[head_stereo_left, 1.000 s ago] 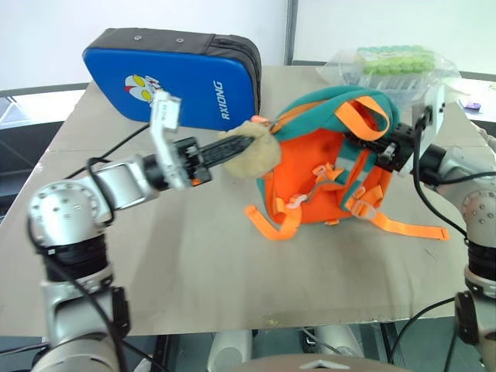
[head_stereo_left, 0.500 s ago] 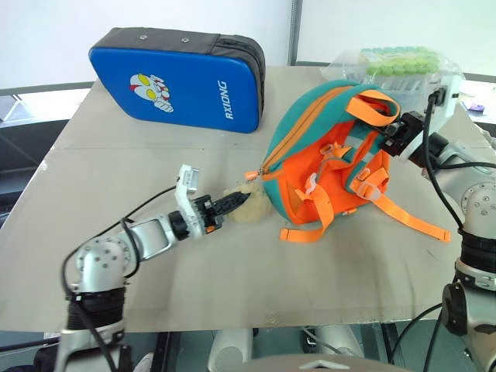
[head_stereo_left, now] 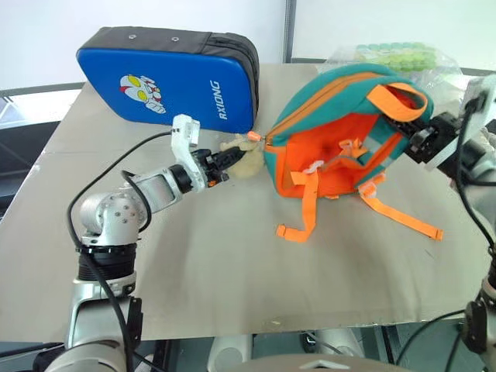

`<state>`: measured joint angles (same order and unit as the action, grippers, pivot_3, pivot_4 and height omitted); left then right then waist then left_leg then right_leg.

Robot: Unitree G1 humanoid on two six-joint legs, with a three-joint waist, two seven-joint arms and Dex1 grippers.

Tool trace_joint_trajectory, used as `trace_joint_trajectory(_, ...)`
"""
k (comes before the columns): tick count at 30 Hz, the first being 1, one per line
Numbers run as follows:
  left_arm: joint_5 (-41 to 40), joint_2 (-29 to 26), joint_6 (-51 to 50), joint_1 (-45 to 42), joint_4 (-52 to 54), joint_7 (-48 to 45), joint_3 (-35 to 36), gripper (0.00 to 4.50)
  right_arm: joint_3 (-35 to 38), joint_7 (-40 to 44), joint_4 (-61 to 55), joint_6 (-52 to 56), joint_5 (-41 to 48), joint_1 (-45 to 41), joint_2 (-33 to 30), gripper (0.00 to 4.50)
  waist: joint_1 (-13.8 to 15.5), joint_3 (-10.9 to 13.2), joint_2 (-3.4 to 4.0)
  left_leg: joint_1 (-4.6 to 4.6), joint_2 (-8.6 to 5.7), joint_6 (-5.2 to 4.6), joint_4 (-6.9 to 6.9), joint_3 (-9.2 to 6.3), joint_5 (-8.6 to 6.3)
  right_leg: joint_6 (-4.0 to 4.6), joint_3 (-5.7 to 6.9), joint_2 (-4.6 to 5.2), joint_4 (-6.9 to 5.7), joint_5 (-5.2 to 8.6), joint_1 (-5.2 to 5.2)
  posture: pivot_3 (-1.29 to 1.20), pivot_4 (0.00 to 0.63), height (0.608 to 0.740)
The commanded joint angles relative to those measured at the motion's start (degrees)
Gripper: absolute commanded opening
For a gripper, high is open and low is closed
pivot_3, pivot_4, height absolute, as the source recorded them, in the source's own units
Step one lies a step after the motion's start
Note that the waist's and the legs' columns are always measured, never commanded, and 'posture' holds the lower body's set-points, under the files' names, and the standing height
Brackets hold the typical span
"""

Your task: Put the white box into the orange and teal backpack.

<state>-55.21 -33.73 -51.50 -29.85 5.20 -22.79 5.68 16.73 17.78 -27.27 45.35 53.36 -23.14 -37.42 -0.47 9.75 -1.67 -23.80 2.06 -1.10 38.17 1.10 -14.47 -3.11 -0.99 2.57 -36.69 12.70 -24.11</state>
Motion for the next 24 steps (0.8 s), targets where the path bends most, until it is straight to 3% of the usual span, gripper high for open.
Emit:
trace_joint_trajectory(1,8.4,-0.5,6.7,3.2,5.0,-5.2,-4.7,0.32,-5.7,1.7,-2.5,-4.6,-11.3,6.7,-2.7,0.70,0.0,0.0,0.00,0.00,0.00,0.00,0.01,0.02,0.00,0.00,0.00,0.01,0.01,0.00,0.01,0.00,0.150,0.740)
trace_joint_trajectory(4,11.9,-0.6,11.3,6.7,7.6,-8.5,-4.8,0.29,-3.7,4.6,-3.9,-4.6,-10.6,8.8,-4.2,2.12,0.1,0.0,0.01,-0.01,-0.08,0.00,0.16,0.15,0.00,-0.02,-0.14,0.08,-0.02,-0.01,0.01,0.00,0.150,0.740)
trace_joint_trajectory(5,11.1,0.4,12.1,7.8,8.7,-8.9,-3.3,1.09,-2.9,5.8,-4.5,-4.2,-10.2,9.2,-5.1,2.65,0.1,0.0,0.00,0.00,-0.08,0.00,0.19,0.17,0.00,-0.01,-0.20,0.08,-0.02,-0.01,0.01,0.00,0.150,0.740)
trace_joint_trajectory(9,10.7,-0.5,12.9,12.9,14.2,-10.6,-0.7,2.72,2.3,13.2,-6.2,-0.8,-5.2,13.2,-11.0,4.38,0.3,0.0,0.00,0.11,-0.02,-0.02,0.27,0.07,0.01,0.18,-0.12,0.06,-0.06,0.08,0.17,0.00,0.150,0.740)
trace_joint_trajectory(12,10.1,-2.3,13.4,18.0,18.3,-12.7,2.5,4.26,8.3,21.7,-8.0,1.9,-0.8,20.1,-16.7,4.50,0.5,0.0,0.01,0.13,0.02,-0.02,0.23,0.04,0.00,0.14,-0.09,0.04,-0.07,0.06,0.20,0.00,0.150,0.740)
trace_joint_trajectory(13,9.7,-2.9,13.2,19.5,19.3,-13.2,3.5,4.43,10.2,24.0,-8.2,2.3,-0.5,22.5,-18.2,4.50,0.5,0.0,0.01,0.11,0.02,-0.02,0.20,0.03,0.00,0.02,-0.08,0.03,-0.05,0.00,0.18,0.00,0.150,0.740)
trace_joint_trajectory(18,11.3,-6.7,16.6,31.8,25.0,-18.7,10.0,4.43,18.7,34.8,-7.2,-4.9,-8.3,35.4,-20.5,4.50,0.4,0.0,0.01,0.13,0.04,-0.02,0.18,0.06,0.00,-0.03,-0.10,-0.02,0.00,-0.01,0.18,0.00,0.150,0.740)
trace_joint_trajectory(24,10.4,-6.6,18.3,44.8,27.4,-22.2,17.3,4.43,19.0,38.1,-1.6,-17.6,-17.4,43.8,-13.5,4.50,0.8,-0.1,-0.09,0.32,0.08,-0.01,0.23,0.11,-0.01,0.04,-0.11,0.00,0.02,0.22,0.35,0.00,0.150,0.740)
